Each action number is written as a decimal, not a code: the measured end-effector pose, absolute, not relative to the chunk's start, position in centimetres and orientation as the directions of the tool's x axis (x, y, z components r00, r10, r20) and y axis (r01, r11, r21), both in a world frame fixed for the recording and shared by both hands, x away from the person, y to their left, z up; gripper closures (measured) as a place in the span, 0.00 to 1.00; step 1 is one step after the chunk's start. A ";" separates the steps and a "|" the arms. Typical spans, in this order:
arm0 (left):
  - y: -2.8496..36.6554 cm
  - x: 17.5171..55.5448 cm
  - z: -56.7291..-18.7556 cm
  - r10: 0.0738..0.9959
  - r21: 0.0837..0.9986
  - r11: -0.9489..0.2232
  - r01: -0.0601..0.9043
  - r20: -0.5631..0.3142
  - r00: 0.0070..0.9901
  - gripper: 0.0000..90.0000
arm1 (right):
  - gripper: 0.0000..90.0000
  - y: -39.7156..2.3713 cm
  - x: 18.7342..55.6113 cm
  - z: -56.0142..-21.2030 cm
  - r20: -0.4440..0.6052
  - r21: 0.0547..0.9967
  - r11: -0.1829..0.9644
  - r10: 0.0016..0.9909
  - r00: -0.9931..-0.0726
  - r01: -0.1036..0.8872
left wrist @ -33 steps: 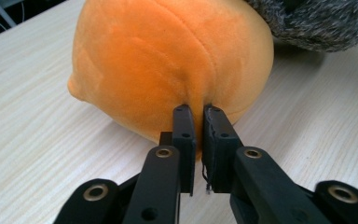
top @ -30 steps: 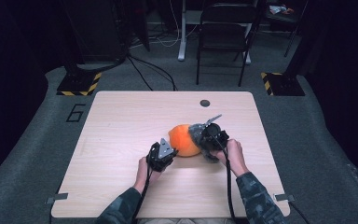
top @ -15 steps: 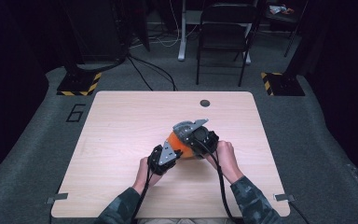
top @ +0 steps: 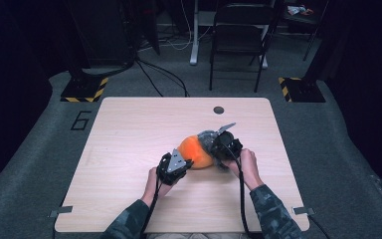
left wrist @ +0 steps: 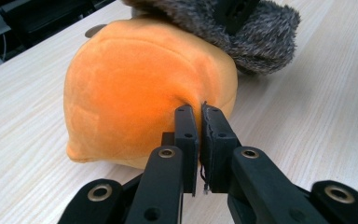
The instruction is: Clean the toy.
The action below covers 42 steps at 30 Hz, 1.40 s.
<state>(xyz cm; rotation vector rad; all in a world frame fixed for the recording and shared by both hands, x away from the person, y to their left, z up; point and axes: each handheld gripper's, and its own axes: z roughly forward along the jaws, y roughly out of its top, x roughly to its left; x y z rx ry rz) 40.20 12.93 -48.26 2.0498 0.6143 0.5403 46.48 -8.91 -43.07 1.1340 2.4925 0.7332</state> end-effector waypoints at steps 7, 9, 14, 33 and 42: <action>13.0 40.4 -48.5 0.608 0.853 -0.467 0.234 0.117 0.785 0.95 | 0.83 -10.7 48.1 -46.2 -0.052 0.495 0.522 0.816 -0.576 0.695; 13.1 40.5 -48.5 0.611 0.854 -0.463 0.238 0.114 0.783 0.94 | 0.83 -11.0 48.5 -47.2 -0.060 0.464 0.523 0.824 -0.563 0.715; 13.3 40.5 -48.6 0.615 0.855 -0.457 0.245 0.105 0.782 0.94 | 0.83 -11.3 48.8 -48.0 -0.044 0.436 0.524 0.825 -0.564 0.732; 13.2 40.5 -48.9 0.608 0.847 -0.470 0.247 0.108 0.787 0.94 | 0.83 -4.4 43.4 -41.8 -0.183 0.584 0.668 0.661 -0.728 0.461; 13.0 40.6 -48.8 0.606 0.850 -0.467 0.243 0.108 0.788 0.94 | 0.83 -7.3 45.4 -42.4 -0.077 0.590 0.597 0.712 -0.698 0.544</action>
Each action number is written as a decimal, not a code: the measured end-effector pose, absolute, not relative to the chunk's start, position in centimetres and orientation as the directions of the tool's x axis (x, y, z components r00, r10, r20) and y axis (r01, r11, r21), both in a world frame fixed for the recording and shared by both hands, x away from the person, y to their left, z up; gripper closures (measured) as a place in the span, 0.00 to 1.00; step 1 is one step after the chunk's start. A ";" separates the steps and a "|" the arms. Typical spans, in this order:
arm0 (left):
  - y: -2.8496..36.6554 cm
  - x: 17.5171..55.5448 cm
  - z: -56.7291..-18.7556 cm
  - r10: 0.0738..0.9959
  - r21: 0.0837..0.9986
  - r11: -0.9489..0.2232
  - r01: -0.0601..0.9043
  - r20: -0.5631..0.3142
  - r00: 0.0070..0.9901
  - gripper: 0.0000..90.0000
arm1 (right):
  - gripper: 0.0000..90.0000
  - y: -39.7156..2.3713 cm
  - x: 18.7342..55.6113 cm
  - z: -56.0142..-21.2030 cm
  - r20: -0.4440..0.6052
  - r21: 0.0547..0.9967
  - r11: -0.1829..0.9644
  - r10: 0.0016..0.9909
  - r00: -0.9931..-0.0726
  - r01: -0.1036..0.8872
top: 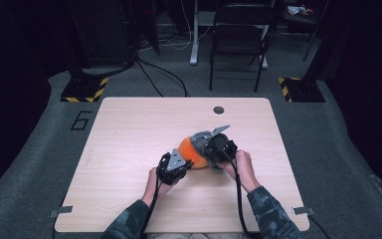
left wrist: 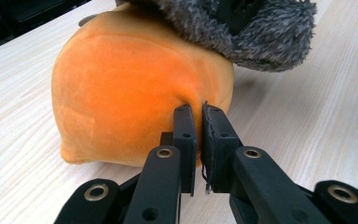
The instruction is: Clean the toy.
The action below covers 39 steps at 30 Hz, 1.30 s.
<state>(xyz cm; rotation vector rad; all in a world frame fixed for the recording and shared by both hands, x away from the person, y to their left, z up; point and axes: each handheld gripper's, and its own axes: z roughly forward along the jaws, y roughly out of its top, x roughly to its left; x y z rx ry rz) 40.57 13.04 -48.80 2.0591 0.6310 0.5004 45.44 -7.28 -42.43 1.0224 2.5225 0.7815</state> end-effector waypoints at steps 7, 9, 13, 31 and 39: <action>13.1 40.6 -48.9 0.607 0.850 -0.465 0.247 0.103 0.788 0.94 | 0.83 -9.1 46.7 -43.6 -0.036 0.562 0.556 0.757 -0.653 0.613; 13.1 40.6 -48.8 0.607 0.850 -0.466 0.246 0.105 0.788 0.94 | 0.82 -9.8 47.2 -44.1 -0.031 0.548 0.547 0.769 -0.638 0.633; 13.1 40.6 -48.9 0.611 0.851 -0.462 0.251 0.099 0.786 0.94 | 0.83 -11.1 48.0 -45.6 0.003 0.512 0.509 0.804 -0.594 0.692; 13.7 40.9 -49.0 0.623 0.853 -0.451 0.262 0.091 0.777 0.93 | 0.81 -11.7 48.0 -44.0 0.001 0.518 0.494 0.816 -0.578 0.699; 13.8 41.0 -49.1 0.627 0.849 -0.455 0.268 0.091 0.774 0.92 | 0.77 -7.9 45.7 -41.9 -0.059 0.584 0.573 0.736 -0.674 0.575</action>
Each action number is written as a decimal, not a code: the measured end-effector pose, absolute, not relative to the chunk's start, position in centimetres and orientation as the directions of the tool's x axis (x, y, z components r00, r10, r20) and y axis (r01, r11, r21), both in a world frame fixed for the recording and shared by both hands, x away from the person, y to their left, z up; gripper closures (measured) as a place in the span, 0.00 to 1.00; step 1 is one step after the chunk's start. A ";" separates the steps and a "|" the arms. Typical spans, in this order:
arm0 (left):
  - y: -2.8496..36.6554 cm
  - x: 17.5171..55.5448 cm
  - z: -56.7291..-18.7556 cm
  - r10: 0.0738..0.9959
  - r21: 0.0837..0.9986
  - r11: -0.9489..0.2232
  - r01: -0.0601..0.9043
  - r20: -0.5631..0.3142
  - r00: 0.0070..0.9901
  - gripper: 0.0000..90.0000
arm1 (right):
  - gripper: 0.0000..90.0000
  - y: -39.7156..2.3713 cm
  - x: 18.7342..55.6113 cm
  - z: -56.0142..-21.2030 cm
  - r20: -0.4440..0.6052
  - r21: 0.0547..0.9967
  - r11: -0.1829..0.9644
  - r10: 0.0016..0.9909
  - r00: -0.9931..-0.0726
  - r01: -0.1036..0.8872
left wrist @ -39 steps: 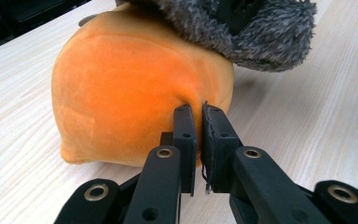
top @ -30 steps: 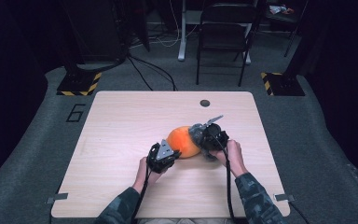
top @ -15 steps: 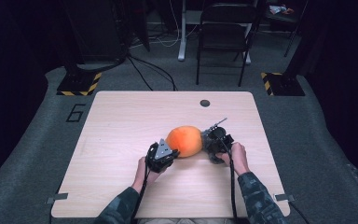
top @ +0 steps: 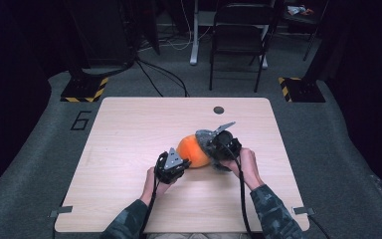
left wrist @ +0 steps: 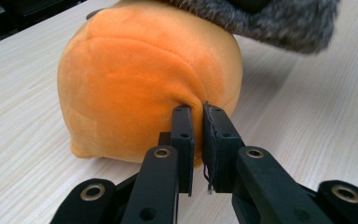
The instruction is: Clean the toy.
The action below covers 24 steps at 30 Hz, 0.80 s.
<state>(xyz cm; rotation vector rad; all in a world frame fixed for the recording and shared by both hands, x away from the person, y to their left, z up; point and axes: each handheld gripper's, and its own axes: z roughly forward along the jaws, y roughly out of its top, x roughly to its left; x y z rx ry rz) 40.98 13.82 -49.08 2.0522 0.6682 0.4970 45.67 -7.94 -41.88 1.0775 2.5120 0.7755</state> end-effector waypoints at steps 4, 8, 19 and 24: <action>13.9 41.0 -49.2 0.627 0.849 -0.451 0.277 0.081 0.775 0.91 | 0.79 -7.6 45.7 -43.0 -0.067 0.580 0.578 0.736 -0.674 0.574; 13.7 40.9 -49.1 0.615 0.846 -0.461 0.267 0.087 0.784 0.81 | 0.80 -8.0 46.0 -43.4 -0.034 0.589 0.551 0.748 -0.663 0.592; 13.0 40.0 -49.5 0.724 0.815 -0.496 0.300 0.197 0.661 0.57 | 0.80 -8.0 46.2 -43.8 -0.035 0.577 0.558 0.747 -0.664 0.597; 12.8 40.4 -50.1 0.722 0.816 -0.503 0.287 0.214 0.658 0.60 | 0.80 -8.1 46.3 -43.9 -0.036 0.582 0.558 0.744 -0.667 0.591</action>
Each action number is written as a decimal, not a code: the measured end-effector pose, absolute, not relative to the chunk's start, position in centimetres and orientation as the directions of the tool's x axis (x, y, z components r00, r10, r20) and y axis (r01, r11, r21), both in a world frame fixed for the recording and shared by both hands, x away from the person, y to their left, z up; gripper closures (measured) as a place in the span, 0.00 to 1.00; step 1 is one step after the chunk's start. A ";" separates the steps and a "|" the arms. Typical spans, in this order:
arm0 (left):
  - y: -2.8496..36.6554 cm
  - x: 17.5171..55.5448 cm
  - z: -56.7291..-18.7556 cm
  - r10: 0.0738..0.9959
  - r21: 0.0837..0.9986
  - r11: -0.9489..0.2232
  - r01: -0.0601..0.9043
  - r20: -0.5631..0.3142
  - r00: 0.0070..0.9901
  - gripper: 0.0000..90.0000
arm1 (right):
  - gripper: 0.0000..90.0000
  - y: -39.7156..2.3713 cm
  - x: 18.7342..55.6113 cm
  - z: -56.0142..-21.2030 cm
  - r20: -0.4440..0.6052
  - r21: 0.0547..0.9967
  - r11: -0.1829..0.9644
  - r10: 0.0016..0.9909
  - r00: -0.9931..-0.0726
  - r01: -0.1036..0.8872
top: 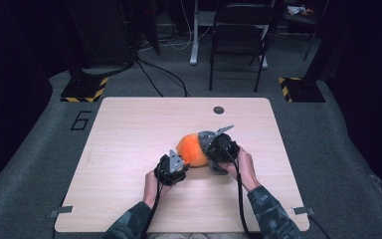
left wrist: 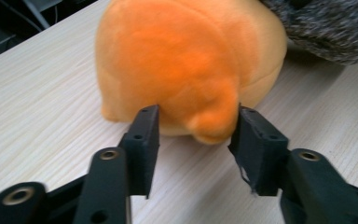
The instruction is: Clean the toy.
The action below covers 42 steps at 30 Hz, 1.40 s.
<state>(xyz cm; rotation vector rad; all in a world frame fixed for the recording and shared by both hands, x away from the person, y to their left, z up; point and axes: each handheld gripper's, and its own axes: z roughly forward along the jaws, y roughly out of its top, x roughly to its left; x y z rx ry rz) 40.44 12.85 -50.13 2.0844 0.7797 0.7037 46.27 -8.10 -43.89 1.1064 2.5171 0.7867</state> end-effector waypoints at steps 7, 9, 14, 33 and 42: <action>12.7 40.6 -50.1 0.715 0.844 -0.471 0.257 0.195 0.671 0.86 | 0.80 -8.4 46.3 -43.7 -0.044 0.572 0.567 0.743 -0.668 0.593; 12.9 40.6 -49.6 0.711 0.853 -0.456 0.253 0.177 0.681 0.88 | 0.81 -8.6 46.4 -43.2 -0.027 0.583 0.545 0.754 -0.656 0.603; 13.6 40.3 -48.1 0.698 0.888 -0.394 0.239 0.119 0.707 0.90 | 0.82 -9.0 46.0 -41.3 -0.017 0.604 0.533 0.751 -0.660 0.592; 14.0 40.4 -48.1 0.678 0.898 -0.331 0.291 0.012 0.735 0.90 | 0.82 -7.0 44.7 -40.8 -0.070 0.608 0.589 0.708 -0.703 0.533; 14.3 40.7 -48.3 0.682 0.898 -0.324 0.298 0.004 0.731 0.89 | 0.82 -10.1 47.1 -43.4 0.013 0.525 0.527 0.781 -0.625 0.669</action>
